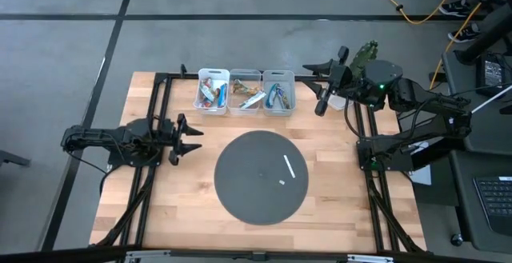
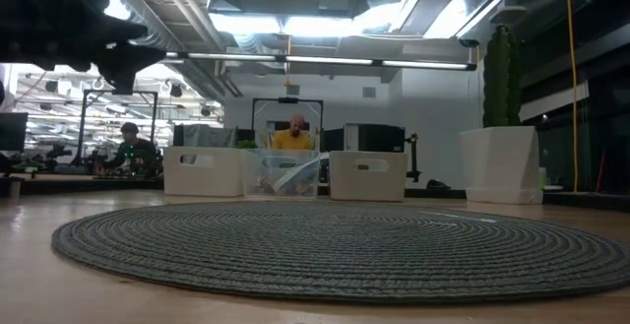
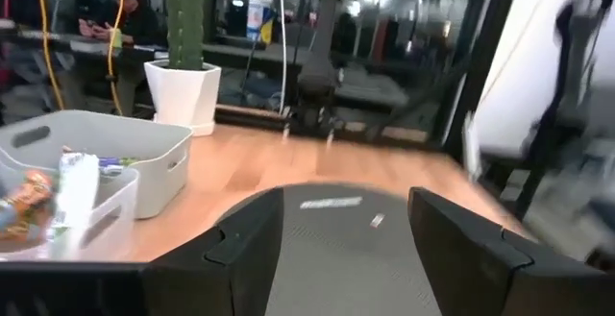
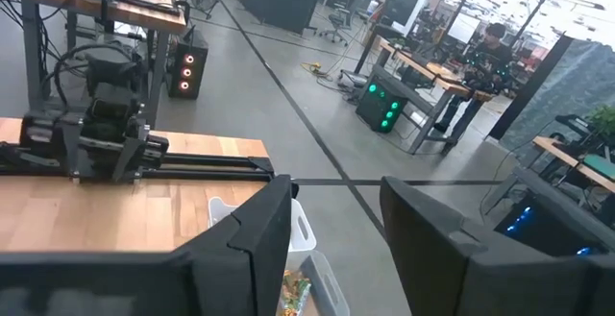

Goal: Pick and place Granola Bars by type
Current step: Return to Home Position

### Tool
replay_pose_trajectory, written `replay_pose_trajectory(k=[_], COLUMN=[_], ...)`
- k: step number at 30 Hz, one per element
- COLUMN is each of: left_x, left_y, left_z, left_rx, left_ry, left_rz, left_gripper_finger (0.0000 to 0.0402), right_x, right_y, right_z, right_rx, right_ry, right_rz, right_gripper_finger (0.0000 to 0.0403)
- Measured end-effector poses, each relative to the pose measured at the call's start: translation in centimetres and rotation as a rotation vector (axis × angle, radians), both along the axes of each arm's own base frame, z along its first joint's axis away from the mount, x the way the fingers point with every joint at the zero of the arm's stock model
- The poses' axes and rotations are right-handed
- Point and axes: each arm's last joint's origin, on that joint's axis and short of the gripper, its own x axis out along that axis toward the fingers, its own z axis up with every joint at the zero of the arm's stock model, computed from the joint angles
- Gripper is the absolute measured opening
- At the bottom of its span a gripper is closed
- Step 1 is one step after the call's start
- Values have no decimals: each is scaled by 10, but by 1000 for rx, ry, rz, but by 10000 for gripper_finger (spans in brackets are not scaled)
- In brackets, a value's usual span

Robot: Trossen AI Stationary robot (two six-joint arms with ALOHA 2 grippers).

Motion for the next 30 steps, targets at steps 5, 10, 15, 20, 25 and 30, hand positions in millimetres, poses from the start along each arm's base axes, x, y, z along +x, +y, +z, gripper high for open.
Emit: replay_pose_trajectory(k=[5, 10, 15, 20, 25, 30], left_x=[0, 0, 0, 0, 0, 0], left_y=[0, 0, 0, 0, 0, 0], left_z=[-2, -2, -2, -2, -2, -2], left_rx=[189, 253, 255, 255, 255, 255], left_ry=[28, 28, 28, 28, 27, 27], left_rz=[7, 16, 15, 15, 15, 15], left_gripper_finger=[218, 218, 215, 219, 217, 215], right_x=[0, 0, 0, 0, 0, 0], right_y=[0, 0, 0, 0, 0, 0], right_z=[0, 0, 0, 0, -2, -2], right_rx=[19, 19, 19, 22, 20, 19], right_ry=[-9, -8, -8, -6, 10, 10], right_rz=[-2, -2, -2, -3, -2, -4], right_gripper_finger=[164, 164, 164, 164, 164, 164])
